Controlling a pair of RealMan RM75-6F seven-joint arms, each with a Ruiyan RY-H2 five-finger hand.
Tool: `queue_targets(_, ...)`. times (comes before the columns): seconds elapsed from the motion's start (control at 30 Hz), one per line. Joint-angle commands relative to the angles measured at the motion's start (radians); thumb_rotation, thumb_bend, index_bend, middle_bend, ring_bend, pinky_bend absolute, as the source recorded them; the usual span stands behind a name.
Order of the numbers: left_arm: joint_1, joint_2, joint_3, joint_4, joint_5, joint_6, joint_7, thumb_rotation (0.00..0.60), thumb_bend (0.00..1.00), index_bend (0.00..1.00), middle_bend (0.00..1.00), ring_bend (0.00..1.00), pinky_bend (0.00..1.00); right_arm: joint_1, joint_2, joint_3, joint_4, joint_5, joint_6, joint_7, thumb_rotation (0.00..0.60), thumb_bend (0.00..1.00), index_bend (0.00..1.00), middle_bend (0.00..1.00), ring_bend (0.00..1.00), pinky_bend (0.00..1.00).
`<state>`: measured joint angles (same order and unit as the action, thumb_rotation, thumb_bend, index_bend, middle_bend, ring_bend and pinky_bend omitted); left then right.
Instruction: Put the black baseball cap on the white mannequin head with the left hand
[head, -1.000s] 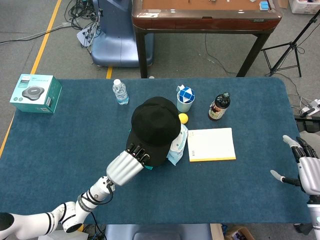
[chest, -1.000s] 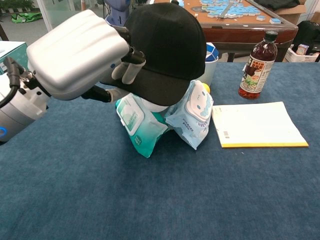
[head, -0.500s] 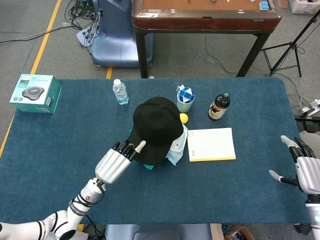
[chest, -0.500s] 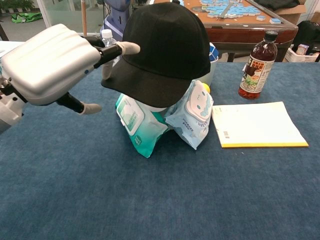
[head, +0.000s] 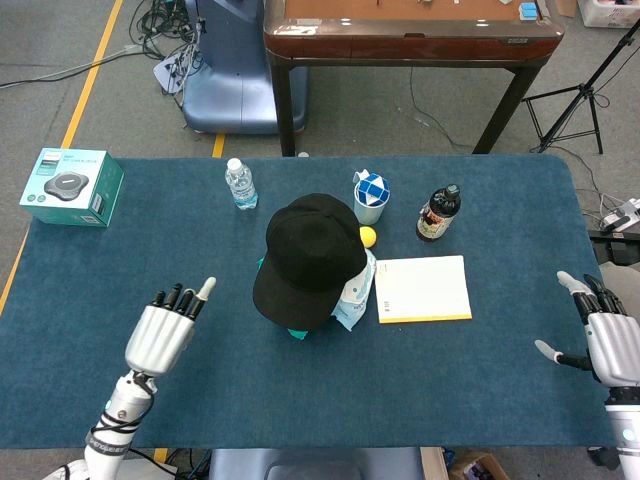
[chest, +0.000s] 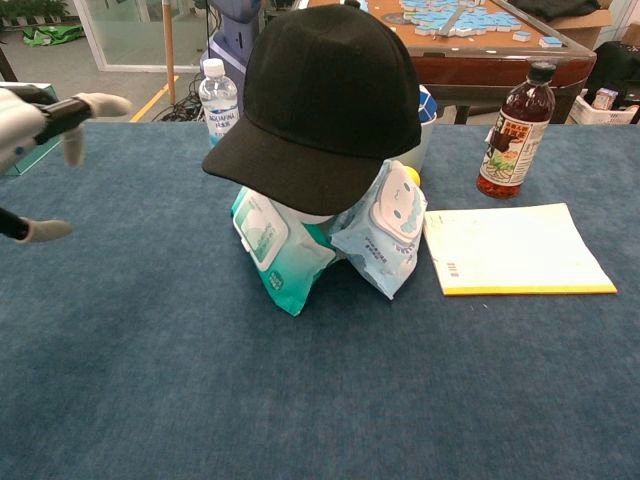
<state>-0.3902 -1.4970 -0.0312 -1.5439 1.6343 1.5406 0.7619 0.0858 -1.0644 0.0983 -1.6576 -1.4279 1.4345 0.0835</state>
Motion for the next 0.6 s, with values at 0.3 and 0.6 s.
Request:
queue_targets(0.3, 0.159, 0.148, 0.068, -0.033, -0.074, 0.076, -0.188, 0.6, 0.0, 0.24, 0.45, 0.32, 0.53, 0.008, -0.023, 0.0, -0.004, 0.017, -0.012, -0.061, 0.6, 0.0, 0.09, 0.21, 0.08, 0.14)
queue_targets(0.6, 0.252, 0.212, 0.079, -0.03, -0.103, 0.126, -0.326, 0.6, 0.0, 0.31, 0.51, 0.36, 0.53, 0.001, -0.048, -0.006, -0.005, 0.035, -0.007, -0.122, 0.6, 0.0, 0.09, 0.21, 0.08, 0.14)
